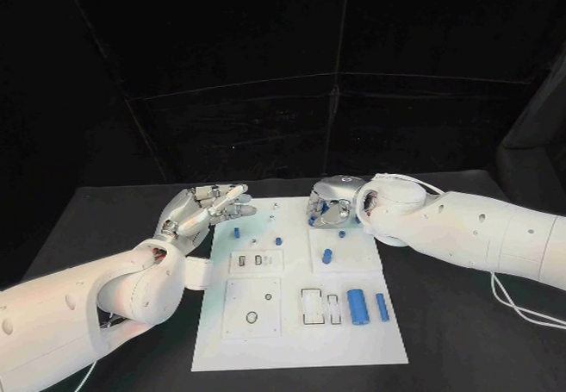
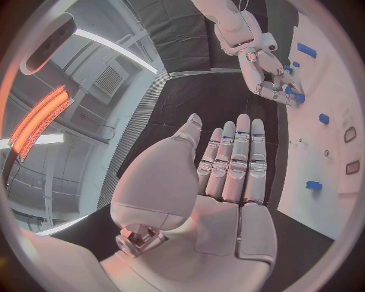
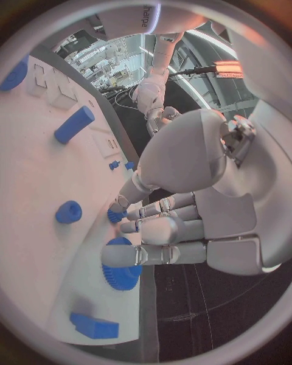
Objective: Assemble the parts on the task board
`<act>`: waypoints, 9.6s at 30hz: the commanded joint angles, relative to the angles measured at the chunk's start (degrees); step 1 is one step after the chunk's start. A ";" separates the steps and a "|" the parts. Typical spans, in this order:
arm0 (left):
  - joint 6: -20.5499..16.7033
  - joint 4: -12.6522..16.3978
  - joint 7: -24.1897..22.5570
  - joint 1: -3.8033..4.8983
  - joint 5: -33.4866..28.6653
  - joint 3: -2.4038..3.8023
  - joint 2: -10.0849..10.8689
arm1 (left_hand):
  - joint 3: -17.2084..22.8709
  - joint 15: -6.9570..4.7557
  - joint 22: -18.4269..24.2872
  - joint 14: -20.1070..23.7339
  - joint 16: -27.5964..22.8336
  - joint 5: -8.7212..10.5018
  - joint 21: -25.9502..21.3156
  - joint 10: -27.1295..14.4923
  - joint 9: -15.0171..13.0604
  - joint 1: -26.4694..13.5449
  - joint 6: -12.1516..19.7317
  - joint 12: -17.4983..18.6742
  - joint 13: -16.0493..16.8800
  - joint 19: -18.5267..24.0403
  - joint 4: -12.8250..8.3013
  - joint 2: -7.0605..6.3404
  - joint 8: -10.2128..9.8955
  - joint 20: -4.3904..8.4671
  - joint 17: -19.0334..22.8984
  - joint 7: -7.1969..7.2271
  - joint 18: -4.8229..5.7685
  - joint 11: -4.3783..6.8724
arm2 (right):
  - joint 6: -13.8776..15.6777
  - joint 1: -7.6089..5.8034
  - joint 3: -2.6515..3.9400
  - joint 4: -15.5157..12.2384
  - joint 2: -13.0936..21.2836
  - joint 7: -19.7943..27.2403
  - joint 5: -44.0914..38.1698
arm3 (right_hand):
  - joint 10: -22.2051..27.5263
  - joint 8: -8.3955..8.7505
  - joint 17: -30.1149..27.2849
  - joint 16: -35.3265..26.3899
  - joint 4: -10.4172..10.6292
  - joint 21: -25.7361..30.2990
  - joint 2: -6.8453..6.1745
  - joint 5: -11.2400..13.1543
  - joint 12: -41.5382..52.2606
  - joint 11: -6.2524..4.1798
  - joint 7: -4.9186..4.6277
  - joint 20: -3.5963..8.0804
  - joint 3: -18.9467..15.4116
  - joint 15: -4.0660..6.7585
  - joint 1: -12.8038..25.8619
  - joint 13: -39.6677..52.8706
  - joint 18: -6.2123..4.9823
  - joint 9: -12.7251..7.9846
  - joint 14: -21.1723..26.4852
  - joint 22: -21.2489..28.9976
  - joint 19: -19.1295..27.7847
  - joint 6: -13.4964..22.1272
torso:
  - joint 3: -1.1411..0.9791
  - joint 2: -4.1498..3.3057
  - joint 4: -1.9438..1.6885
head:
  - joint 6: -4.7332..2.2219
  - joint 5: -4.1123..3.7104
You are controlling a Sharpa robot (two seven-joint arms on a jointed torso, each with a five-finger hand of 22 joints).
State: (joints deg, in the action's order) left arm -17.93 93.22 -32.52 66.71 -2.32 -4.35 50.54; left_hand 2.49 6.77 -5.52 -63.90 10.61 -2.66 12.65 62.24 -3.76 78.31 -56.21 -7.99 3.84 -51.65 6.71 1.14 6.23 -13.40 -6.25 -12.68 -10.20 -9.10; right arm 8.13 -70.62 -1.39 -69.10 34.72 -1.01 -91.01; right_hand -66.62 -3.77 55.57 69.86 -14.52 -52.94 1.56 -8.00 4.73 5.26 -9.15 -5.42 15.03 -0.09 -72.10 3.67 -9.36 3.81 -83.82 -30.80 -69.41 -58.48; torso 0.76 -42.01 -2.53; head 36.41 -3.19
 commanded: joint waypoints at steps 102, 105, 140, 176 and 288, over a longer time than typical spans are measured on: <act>2.27 -0.35 0.65 0.33 0.46 0.04 -0.72 | -0.32 0.17 0.43 -0.62 -0.39 -0.07 -0.68 0.04 0.00 -1.00 -0.40 0.99 -0.06 -0.57 -0.38 0.95 -0.81 -0.20 -0.35 -0.06 -0.32 -0.28 | 15.00 -1.11 0.09 8.77 -12.11 -5.33 0.98 | 6.10 -1.03 -2.33 1.51 6.63 -8.40 -5.41 1.43 2.16 1.74 -2.02 -2.20 2.82 -1.54 -0.46 0.39 0.21 0.51 -0.05 -8.03 -0.26 7.77 | -0.40 -0.83 -0.74 | -0.06 0.77; 2.38 -0.40 0.60 0.33 0.46 0.03 -0.67 | -0.29 0.15 0.46 -0.65 -0.42 -0.07 -0.71 0.11 -0.02 -0.96 -0.48 1.01 -0.05 -0.59 -0.45 1.03 -0.81 -0.20 -0.37 0.02 -0.33 -0.24 | 16.97 -1.10 0.08 5.80 -9.35 -4.77 3.11 | 3.94 -1.45 -0.91 2.49 6.72 -9.59 -5.24 -0.60 3.31 1.43 -1.96 -1.99 3.37 -1.28 -0.94 0.44 0.46 0.64 -0.50 -9.63 -1.21 6.23 | -0.37 -0.77 -0.73 | -0.29 0.42; 3.14 -1.59 0.88 0.29 0.46 -0.68 -1.02 | -0.26 0.11 0.51 -0.72 -0.48 -0.07 -0.77 0.26 -0.04 -0.89 -0.64 1.06 -0.04 -0.67 -0.59 1.16 -0.82 -0.18 -0.41 0.14 -0.35 -0.14 | 3.47 -1.10 0.00 -1.74 4.78 -12.29 14.38 | -14.41 -1.60 23.54 16.32 19.75 -24.23 -7.47 -4.45 68.81 -1.67 0.32 0.40 -12.49 0.99 -4.62 67.84 4.11 0.27 -4.21 -31.77 -9.71 6.82 | -0.74 -0.46 0.38 | 0.26 -0.21; 4.13 -1.89 1.95 0.29 0.46 -0.79 -1.17 | -0.31 0.10 0.56 -0.72 -0.56 -0.07 -0.82 0.27 -0.03 -0.92 -0.65 1.16 -0.05 -0.71 -0.68 1.15 -0.89 -0.18 -0.42 0.14 -0.35 -0.14 | 4.48 -1.07 -0.02 0.76 1.26 -15.87 8.84 | -18.44 -5.44 25.02 16.93 17.56 -25.88 -3.32 -4.69 76.70 -3.07 2.00 1.13 -7.86 2.02 -7.85 77.10 4.49 1.12 -4.38 -34.37 -10.41 -0.76 | -0.82 -0.43 0.35 | 0.62 -0.20; 4.13 -4.18 1.80 0.31 -3.08 -0.84 0.42 | -0.19 0.00 0.72 -0.96 -0.77 -0.06 -0.99 0.60 -0.04 -0.44 -0.92 1.43 -0.05 -0.99 -1.37 1.34 -1.07 -0.10 -0.53 0.33 -0.37 0.01 | 13.40 0.48 -0.30 -5.75 13.27 9.64 26.76 | -17.03 -1.23 26.16 17.12 16.58 -27.01 -5.81 -2.97 74.33 -1.49 0.21 -0.11 -11.71 0.71 -9.68 76.41 4.85 -0.01 -4.45 -36.33 -10.37 4.53 | -1.62 -0.27 2.32 | 0.63 0.77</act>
State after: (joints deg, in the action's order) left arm -14.47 89.05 -30.34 66.98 -5.39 -5.21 51.04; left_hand 2.32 6.77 -4.87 -64.30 10.15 -2.66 11.99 62.46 -3.79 77.85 -56.82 -6.87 3.87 -52.25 5.60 2.13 5.33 -13.61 -6.69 -12.47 -10.15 -8.90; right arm 23.23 -70.10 -1.71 -75.01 48.00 5.72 -66.66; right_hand -83.72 -5.10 74.92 86.86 2.37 -80.27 -3.98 -10.80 79.37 3.97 -8.82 -5.60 3.41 0.22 -81.52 74.93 -4.88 3.87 -83.93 -67.17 -80.28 -54.26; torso -0.78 -42.20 -0.15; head 36.96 -2.43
